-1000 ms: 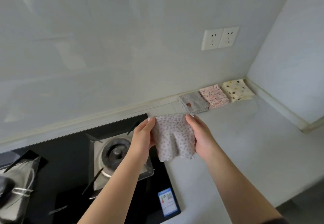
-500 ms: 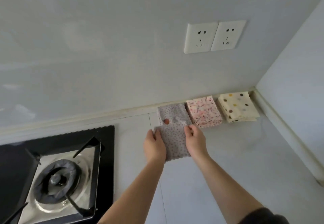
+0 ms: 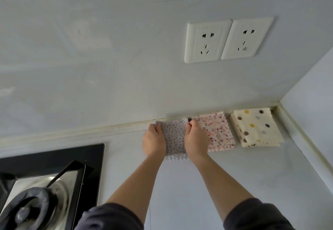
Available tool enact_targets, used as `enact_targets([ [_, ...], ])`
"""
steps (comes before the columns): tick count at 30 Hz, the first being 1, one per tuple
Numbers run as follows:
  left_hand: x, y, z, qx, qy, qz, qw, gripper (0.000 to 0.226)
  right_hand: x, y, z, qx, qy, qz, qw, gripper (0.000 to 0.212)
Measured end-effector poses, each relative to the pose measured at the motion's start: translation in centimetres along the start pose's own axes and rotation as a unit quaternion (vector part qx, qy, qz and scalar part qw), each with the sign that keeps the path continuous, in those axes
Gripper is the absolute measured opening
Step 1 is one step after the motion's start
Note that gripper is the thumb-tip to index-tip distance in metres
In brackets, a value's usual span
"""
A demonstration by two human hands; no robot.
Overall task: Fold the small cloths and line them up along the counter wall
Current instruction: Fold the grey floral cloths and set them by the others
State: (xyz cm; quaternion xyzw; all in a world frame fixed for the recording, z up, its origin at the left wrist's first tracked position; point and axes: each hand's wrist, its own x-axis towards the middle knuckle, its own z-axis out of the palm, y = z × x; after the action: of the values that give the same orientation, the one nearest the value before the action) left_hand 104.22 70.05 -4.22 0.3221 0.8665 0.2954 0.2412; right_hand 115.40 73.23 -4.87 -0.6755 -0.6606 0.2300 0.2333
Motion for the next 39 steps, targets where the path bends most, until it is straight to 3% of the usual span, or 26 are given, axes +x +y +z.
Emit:
enact_targets([
  [6, 0.6, -0.4, 1.1, 0.058, 0.009, -0.011, 0.998, 0.034, 1.1, 0.3, 0.7, -0.076, -0.039, 0.001, 0.996, 0.029],
  [10, 0.3, -0.7, 1.2, -0.011, 0.051, 0.006, 0.999, 0.025, 0.7, -0.1, 0.0, -0.091, -0.001, -0.04, 0.995, 0.02],
  [12, -0.4, -1.7, 0.7, -0.023, 0.119, 0.132, 0.984, 0.029, 0.0, 0.2, -0.5, -0.093, 0.066, -0.127, 0.985, 0.021],
  [14, -1.0, -2.9, 0.3, 0.038, 0.134, 0.29, 0.947, 0.034, -0.8, 1.3, -0.2, -0.112, 0.105, -0.229, 0.961, 0.036],
  [17, -1.1, -4.4, 0.9, 0.181, 0.06, 0.39, 0.901, 0.046, -1.6, 2.7, 1.0, -0.168, 0.031, -0.309, 0.935, 0.04],
  [19, -0.7, -5.0, 1.3, 0.264, -0.01, 0.375, 0.888, 0.054, -1.8, 3.2, 1.8, -0.217, -0.033, -0.291, 0.931, 0.049],
  [22, 0.1, -5.5, 1.7, 0.328, -0.049, 0.362, 0.871, 0.058, -1.7, 3.6, 2.4, -0.252, -0.077, -0.256, 0.93, 0.058],
  [32, -0.1, -4.8, 0.9, 0.366, -0.124, 0.317, 0.866, 0.072, -1.6, 2.4, 2.1, -0.287, -0.141, -0.212, 0.923, 0.064],
  [35, -0.8, -4.0, -0.9, 0.317, -0.159, 0.302, 0.885, 0.057, -1.3, 1.5, 0.6, -0.287, -0.202, -0.208, 0.913, 0.058],
  [39, -3.4, -5.3, -4.7, 0.211, -0.127, 0.288, 0.925, 0.056, -3.7, 0.4, -1.9, -0.24, -0.179, -0.213, 0.93, 0.06],
])
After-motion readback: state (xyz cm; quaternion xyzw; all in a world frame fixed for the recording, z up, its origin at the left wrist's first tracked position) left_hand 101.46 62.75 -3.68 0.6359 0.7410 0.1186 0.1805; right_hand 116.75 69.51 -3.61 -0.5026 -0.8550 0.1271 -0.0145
